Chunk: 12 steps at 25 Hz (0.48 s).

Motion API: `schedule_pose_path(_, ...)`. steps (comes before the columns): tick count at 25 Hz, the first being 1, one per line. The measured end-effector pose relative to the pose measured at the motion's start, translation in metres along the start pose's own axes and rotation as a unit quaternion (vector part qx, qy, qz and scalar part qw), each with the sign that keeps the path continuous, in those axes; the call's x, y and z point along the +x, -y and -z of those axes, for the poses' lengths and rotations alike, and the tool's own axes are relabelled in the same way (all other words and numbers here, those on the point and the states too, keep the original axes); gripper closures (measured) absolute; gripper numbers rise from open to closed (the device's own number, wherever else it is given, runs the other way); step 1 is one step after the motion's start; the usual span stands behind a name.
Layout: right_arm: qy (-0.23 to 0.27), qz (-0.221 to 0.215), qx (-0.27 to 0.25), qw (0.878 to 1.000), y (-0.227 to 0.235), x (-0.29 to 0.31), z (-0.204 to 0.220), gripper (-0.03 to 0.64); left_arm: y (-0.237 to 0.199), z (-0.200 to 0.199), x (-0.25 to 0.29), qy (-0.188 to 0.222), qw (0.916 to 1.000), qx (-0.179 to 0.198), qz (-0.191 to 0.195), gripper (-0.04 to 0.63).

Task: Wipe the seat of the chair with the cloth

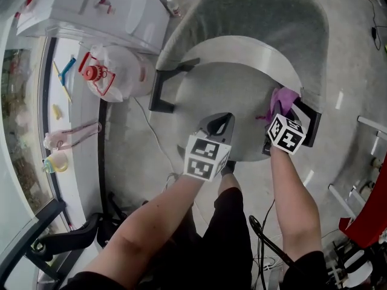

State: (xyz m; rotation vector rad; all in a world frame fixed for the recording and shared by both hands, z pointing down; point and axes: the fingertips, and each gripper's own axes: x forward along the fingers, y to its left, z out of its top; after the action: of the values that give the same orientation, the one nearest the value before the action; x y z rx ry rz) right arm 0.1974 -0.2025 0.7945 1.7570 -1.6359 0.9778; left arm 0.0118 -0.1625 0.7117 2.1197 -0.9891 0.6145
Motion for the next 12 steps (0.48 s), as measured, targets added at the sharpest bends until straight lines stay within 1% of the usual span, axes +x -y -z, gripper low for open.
schedule_pose_path(3,-0.012,-0.016,-0.007,1.000,-0.013,0.013,0.009,0.551,-0.016,0.013,-0.002,-0.011,0.9998,-0.012,-0.007,0.588)
schedule_pose_path(7,-0.023,-0.049,-0.018,0.998,-0.050,0.026,0.017,0.551,-0.050,0.032,-0.018,-0.021,0.9986,-0.034,-0.033,0.589)
schedule_pose_path(12,-0.028,-0.082,-0.034,0.996,-0.104,0.041,0.013,0.551,-0.085,0.040,-0.042,-0.013,0.9963,-0.060,-0.059,0.588)
